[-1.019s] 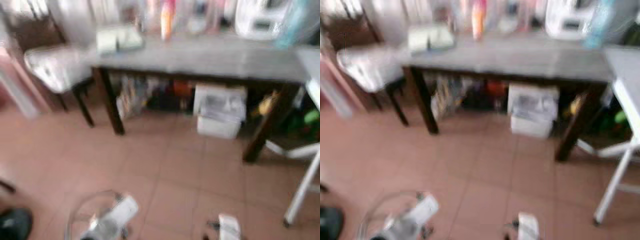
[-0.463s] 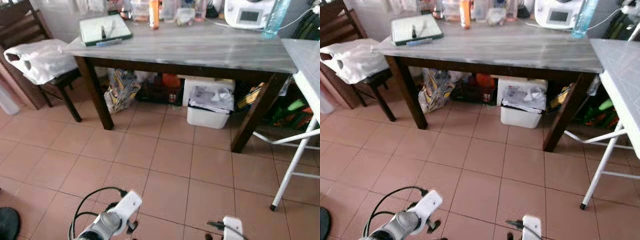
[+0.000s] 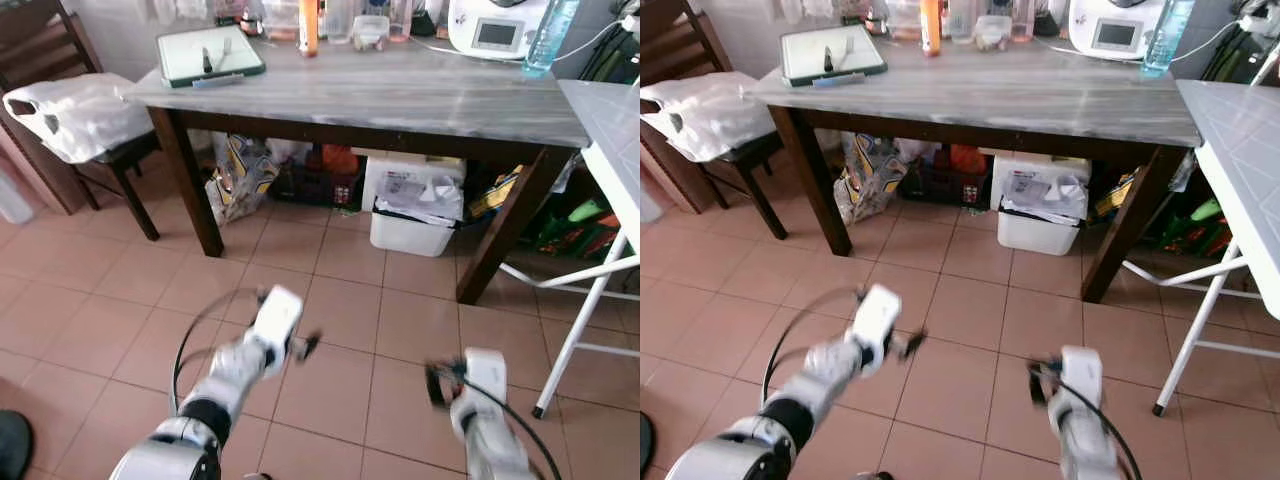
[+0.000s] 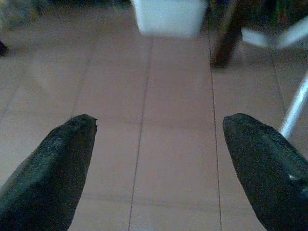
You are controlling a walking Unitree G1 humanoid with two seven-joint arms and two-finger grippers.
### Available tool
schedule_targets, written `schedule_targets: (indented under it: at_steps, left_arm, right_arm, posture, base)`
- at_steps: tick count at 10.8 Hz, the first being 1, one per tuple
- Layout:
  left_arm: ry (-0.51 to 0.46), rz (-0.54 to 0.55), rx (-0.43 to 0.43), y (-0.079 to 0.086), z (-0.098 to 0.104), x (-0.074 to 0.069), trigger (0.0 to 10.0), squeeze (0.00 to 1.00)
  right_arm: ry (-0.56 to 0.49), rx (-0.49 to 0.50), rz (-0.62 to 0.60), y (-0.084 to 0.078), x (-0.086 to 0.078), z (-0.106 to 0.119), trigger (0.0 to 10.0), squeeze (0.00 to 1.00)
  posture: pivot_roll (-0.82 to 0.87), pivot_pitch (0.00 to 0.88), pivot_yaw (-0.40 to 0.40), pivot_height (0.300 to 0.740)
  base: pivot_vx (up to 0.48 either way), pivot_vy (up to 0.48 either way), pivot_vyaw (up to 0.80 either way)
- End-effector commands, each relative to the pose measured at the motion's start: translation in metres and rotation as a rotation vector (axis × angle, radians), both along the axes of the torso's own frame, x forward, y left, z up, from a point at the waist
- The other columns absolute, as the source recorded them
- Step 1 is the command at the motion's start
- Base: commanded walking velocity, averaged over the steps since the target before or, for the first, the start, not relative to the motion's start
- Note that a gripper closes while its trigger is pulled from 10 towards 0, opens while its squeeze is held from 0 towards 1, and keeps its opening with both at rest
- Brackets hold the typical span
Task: Setting the table
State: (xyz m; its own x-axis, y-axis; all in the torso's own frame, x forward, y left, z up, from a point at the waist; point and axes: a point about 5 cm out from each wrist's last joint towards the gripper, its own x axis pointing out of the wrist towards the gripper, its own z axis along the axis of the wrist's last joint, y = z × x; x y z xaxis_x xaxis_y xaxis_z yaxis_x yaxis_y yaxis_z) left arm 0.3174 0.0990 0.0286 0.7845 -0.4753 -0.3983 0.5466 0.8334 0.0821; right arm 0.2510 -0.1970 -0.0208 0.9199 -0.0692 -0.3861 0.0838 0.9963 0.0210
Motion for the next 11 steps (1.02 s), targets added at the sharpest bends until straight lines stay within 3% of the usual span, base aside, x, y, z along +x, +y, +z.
schedule_targets:
  at_steps: [1,2,3,5,7,9,10,11]
  left_arm:
    - [-0.063,-0.008,-0.054,0.006,0.011,0.005,10.0,0.00]
    - [-0.174,-0.015,-0.089,0.012,0.025,0.008,10.0,0.00]
    - [-0.249,0.053,-0.081,0.020,0.033,0.009,10.0,0.00]
    - [-0.410,0.055,-0.134,0.028,0.054,-0.005,10.0,0.00]
    - [-0.378,0.120,-0.106,0.052,0.038,-0.027,10.0,0.00]
    - [-0.375,0.179,-0.141,0.061,0.040,-0.052,10.0,0.00]
    - [-0.387,0.208,-0.089,0.075,0.037,-0.060,10.0,0.00]
    - [-0.359,0.223,-0.062,0.093,0.027,-0.077,10.0,0.00]
  right_arm:
    - [-0.060,-0.017,0.013,-0.003,0.004,0.010,10.0,0.00]
    - [-0.152,-0.014,0.013,-0.006,0.006,0.025,10.0,0.00]
    - [-0.197,0.018,0.018,-0.007,0.002,0.036,10.0,0.00]
    - [-0.293,0.071,0.009,0.000,-0.017,0.065,10.0,0.00]
    - [-0.321,0.102,0.017,0.002,-0.040,0.086,10.0,0.00]
    - [-0.299,0.153,-0.001,0.002,-0.069,0.099,10.0,0.00]
    - [-0.263,0.157,-0.009,0.005,-0.081,0.097,10.0,0.00]
    - [-0.224,0.149,-0.008,0.007,-0.091,0.095,10.0,0.00]
  posture:
    - [0.09,0.075,-0.030,0.740]
    - [0.09,0.075,-0.030,0.740]
    - [0.10,0.077,-0.034,0.740]
    - [0.11,0.081,-0.040,0.740]
    - [0.12,0.083,-0.045,0.740]
    - [0.12,0.081,-0.052,0.740]
    - [0.12,0.083,-0.058,0.740]
    - [0.12,0.085,-0.057,0.740]
  base:
    - [0.000,0.000,0.00]
    - [0.000,0.000,0.00]
    - [0.000,0.000,0.00]
    - [0.000,0.000,0.00]
    - [0.000,0.000,0.00]
    - [0.000,0.000,0.00]
    - [0.000,0.000,0.00]
    - [0.000,0.000,0.00]
